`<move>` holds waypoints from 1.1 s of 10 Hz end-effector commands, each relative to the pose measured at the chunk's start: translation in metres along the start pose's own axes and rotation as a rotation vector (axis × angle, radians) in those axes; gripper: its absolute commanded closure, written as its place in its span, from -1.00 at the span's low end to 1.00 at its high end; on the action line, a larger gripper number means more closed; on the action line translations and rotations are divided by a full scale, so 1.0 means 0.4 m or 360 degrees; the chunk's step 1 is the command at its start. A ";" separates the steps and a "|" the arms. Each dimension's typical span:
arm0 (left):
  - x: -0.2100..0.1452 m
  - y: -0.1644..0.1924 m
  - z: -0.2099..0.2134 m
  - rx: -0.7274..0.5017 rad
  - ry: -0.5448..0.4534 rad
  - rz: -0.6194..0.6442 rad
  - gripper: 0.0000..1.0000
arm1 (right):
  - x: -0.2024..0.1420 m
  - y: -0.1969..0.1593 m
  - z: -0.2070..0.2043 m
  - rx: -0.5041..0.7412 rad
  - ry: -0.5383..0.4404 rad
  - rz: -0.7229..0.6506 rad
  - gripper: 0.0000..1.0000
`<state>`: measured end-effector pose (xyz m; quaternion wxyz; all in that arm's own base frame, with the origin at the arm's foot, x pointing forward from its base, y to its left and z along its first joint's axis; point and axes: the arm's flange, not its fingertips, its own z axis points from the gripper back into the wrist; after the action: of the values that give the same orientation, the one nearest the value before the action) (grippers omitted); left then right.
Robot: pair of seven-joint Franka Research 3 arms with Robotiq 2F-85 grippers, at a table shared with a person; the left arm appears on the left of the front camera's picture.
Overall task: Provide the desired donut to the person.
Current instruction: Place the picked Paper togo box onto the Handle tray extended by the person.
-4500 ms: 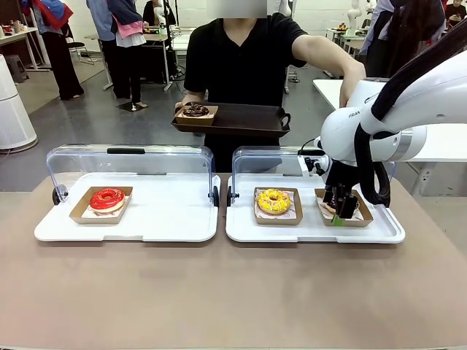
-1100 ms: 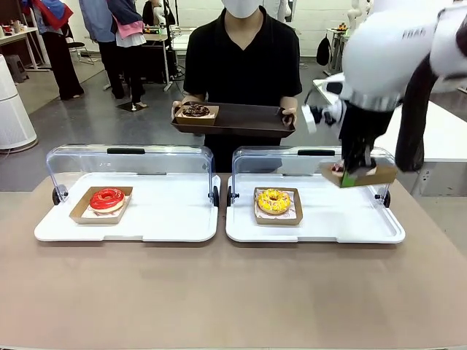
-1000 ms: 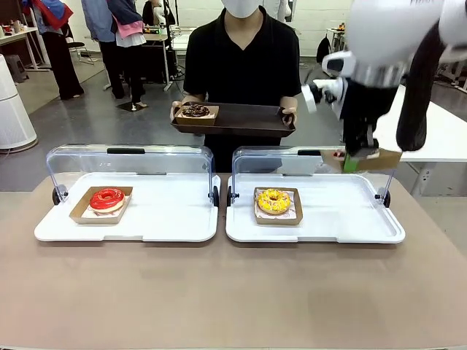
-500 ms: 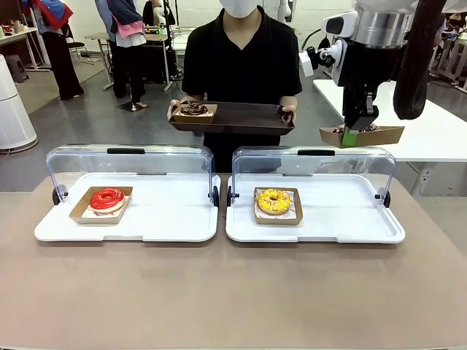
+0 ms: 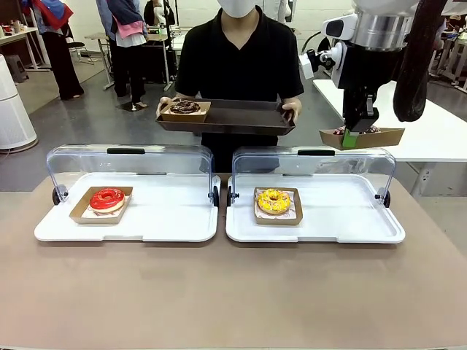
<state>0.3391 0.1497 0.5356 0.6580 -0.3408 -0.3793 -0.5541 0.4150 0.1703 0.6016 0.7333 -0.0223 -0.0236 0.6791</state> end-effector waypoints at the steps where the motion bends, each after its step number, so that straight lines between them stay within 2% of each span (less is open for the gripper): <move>1: 0.005 -0.001 0.003 0.0001 -0.0009 0.0012 -1.00 | -0.003 0.007 -0.007 -0.0017 -0.0003 0.0000 1.00; 11: 0.005 -0.001 0.003 0.0001 -0.0009 0.0012 -1.00 | -0.003 0.007 -0.007 -0.0017 -0.0003 0.0000 1.00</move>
<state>0.3391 0.1497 0.5356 0.6580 -0.3407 -0.3793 -0.5541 0.4150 0.1703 0.6016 0.7333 -0.0223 -0.0237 0.6791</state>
